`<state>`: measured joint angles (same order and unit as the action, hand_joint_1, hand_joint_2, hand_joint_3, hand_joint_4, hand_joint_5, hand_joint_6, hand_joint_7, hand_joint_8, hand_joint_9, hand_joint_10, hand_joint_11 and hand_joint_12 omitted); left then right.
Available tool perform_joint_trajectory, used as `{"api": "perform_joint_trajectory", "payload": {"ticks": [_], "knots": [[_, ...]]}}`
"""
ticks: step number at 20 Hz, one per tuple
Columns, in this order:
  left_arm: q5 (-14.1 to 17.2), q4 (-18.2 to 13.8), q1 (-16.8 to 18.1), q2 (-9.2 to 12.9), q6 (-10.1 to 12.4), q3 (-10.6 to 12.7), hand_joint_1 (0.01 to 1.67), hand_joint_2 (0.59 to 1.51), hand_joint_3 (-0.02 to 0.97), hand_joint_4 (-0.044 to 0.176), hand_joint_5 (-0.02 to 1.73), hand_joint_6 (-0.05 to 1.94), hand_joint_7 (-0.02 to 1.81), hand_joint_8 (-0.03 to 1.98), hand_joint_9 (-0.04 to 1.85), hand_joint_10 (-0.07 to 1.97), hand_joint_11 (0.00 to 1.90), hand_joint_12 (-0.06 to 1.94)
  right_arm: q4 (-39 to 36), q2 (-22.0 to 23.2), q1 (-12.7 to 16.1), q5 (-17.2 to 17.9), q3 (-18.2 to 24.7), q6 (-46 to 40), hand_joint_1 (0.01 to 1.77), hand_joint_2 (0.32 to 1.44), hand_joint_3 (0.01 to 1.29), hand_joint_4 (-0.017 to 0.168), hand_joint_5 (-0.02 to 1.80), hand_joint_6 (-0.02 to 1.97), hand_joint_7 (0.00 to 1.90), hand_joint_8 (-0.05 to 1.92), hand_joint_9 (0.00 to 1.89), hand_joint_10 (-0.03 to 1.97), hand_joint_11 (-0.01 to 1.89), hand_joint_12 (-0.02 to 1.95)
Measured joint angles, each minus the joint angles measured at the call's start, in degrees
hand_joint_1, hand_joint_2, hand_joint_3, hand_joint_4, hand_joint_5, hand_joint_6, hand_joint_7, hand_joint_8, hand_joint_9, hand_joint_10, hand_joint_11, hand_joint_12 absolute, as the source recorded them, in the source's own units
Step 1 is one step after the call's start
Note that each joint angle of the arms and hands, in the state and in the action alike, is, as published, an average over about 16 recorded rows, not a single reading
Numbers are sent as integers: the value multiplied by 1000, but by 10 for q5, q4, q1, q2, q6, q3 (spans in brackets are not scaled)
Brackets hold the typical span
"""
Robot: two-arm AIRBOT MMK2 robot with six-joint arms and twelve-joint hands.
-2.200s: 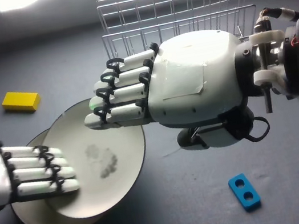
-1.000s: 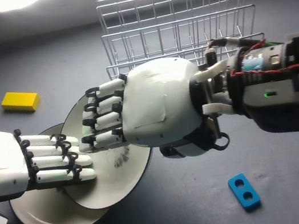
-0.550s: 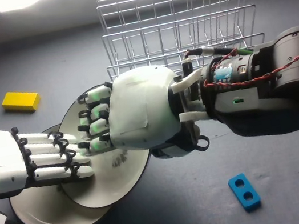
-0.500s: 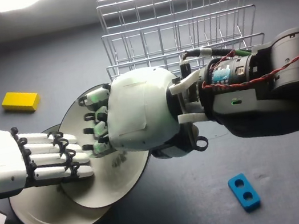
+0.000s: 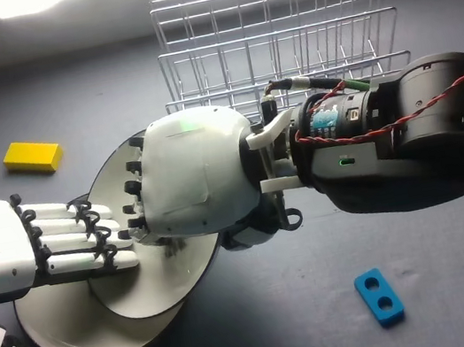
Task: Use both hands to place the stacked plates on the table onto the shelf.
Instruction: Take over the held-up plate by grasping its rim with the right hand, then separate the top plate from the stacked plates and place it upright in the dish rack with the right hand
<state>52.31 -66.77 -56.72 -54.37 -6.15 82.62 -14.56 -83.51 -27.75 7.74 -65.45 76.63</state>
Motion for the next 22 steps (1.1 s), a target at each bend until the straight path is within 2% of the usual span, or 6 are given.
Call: {"api": "perform_joint_trajectory", "payload": {"ticks": [5, 10, 14, 22], "knots": [[3, 0, 7, 14, 16, -4, 18, 1096, 10, -3, 17, 14, 8, -11, 20, 5, 16, -10, 0, -7, -1, 16, -7, 1, 1176, 961, 19, -5, 724, 695, 844, 379, 862, 758, 787, 902], [11, 2, 16, 43, 38, -12, 18, 1095, 10, -3, 20, 12, 18, -11, 21, 4, 17, -4, 1, -9, 2, 21, -8, 0, 1180, 937, 20, -4, 744, 845, 868, 526, 899, 1047, 824, 950], [21, 5, 24, 75, 56, -21, 18, 1092, 10, -3, 21, 9, 25, -11, 22, 4, 17, 1, 2, -6, 9, 20, -7, 0, 1195, 939, 20, -1, 759, 888, 871, 623, 924, 1102, 809, 997], [39, 7, 42, 138, 85, -42, 18, 1083, 10, -3, 21, 7, 27, -10, 23, 4, 17, 9, 3, 8, 37, 11, 7, -2, 1249, 947, 20, 4, 808, 1028, 917, 824, 930, 1080, 767, 1053]]}}
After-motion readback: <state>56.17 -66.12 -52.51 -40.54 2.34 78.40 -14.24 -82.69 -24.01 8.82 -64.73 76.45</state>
